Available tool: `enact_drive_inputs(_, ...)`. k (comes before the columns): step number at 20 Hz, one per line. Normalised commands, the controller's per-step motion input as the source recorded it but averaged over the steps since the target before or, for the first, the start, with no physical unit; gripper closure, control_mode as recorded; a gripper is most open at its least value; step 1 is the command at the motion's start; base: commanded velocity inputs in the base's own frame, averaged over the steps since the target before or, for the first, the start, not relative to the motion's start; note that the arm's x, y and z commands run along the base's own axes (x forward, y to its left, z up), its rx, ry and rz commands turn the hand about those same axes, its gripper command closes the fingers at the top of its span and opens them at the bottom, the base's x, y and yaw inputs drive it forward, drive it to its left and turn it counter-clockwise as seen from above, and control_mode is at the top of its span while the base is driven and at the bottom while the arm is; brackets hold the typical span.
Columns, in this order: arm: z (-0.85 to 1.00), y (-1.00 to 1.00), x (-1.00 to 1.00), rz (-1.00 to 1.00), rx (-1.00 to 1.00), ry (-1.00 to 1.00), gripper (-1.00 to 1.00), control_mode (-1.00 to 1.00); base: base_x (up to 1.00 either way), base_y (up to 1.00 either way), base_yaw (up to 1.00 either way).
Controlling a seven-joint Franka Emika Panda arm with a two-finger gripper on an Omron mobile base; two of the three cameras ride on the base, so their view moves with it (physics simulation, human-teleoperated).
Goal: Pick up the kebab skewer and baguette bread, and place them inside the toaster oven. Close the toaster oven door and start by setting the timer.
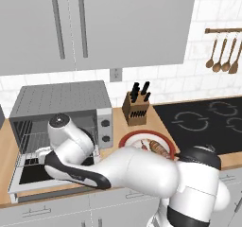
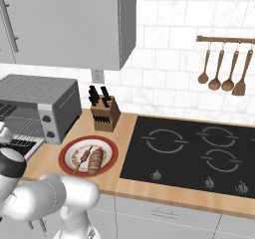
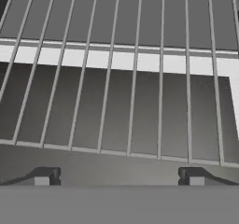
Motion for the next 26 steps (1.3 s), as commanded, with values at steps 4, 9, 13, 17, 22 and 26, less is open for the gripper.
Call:
enact_drive_inputs(4, 0.21, -0.23, -0.21, 0.00, 0.00, 0.00, -1.00, -1.00, 0.00, 0.00, 0.00)
enact_drive_inputs(9, 0.24, -0.93, -0.06, -0.01, 0.00, 0.00, -1.00, -1.00, 0.00, 0.00, 0.00)
enact_drive_inputs(13, 0.12, -1.00, 0.00, 0.00, 0.00, 0.03, -1.00, -1.00, 0.00, 0.00, 0.00)
enact_drive_inputs(17, 0.00, -1.00, -0.06, 0.00, 0.02, 0.00, -1.00, -1.00, 0.00, 0.00, 0.00)
enact_drive_inputs(22, 0.00, -1.00, 0.03, -0.03, 0.01, 0.11, -1.00, -1.00, 0.00, 0.00, 0.00)
enact_drive_inputs(26, 0.00, -1.00, 0.08, -0.03, 0.02, 0.17, -1.00, -1.00, 0.00, 0.00, 0.00)
